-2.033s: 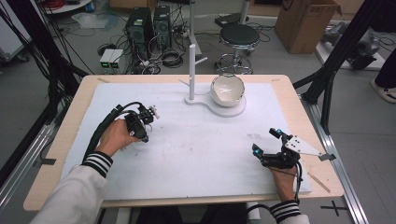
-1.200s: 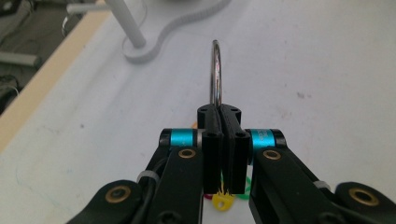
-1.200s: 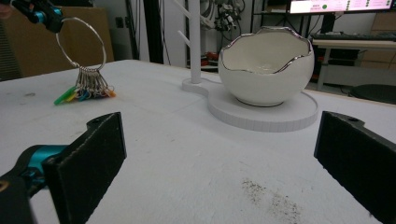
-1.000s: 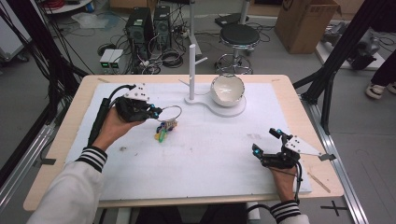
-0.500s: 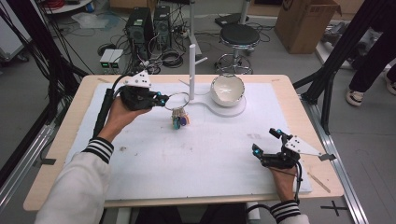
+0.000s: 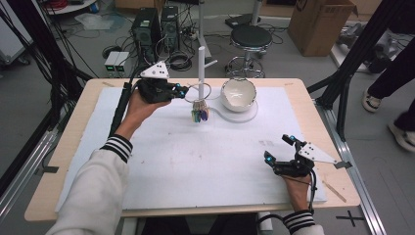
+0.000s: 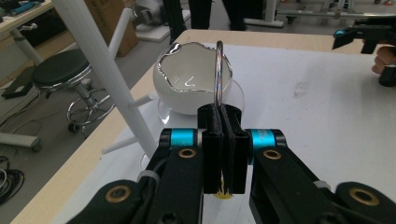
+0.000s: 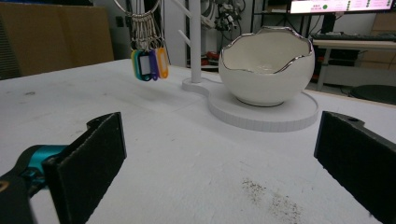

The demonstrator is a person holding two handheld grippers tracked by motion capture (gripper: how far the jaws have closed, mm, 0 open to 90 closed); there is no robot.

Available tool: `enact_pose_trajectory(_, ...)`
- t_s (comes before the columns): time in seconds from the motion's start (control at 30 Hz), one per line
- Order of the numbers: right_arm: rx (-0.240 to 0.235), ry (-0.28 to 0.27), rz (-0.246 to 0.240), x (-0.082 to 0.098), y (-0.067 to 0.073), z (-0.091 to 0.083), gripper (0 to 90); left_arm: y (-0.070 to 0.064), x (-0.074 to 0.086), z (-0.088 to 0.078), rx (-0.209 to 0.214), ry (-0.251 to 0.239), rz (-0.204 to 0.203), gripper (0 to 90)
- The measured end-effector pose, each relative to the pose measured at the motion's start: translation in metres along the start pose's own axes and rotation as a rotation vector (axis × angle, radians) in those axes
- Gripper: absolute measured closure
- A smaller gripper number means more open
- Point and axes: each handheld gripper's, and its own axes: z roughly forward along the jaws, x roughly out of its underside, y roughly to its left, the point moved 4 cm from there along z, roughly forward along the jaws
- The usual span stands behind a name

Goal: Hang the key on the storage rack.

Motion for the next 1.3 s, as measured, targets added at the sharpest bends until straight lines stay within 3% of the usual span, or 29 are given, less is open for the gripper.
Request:
enact_pose_trajectory(0.27,0.001,0.0,-0.003,0.0,0.0,0.0,1.7,0.009,0.008,0.016,-0.019,0.015,-0.03,87.4)
enact_pose_trajectory(0.53,-0.002,0.002,0.0,0.0,0.0,0.0,1.7,0.019,0.012,0.027,-0.041,-0.007,-0.068,87.4)
enact_pose_trajectory(0.7,-0.002,0.001,0.002,0.0,0.0,0.0,1.7,0.025,0.016,0.033,-0.065,-0.027,-0.117,87.4)
enact_pose_trajectory(1.1,-0.002,0.0,-0.004,0.0,0.0,0.0,1.7,0.043,0.036,0.049,-0.097,-0.022,-0.219,87.3)
enact_pose_trajectory(1.3,-0.005,0.001,0.0,0.0,0.0,0.0,1.7,0.048,0.041,0.052,-0.118,-0.009,-0.24,87.2)
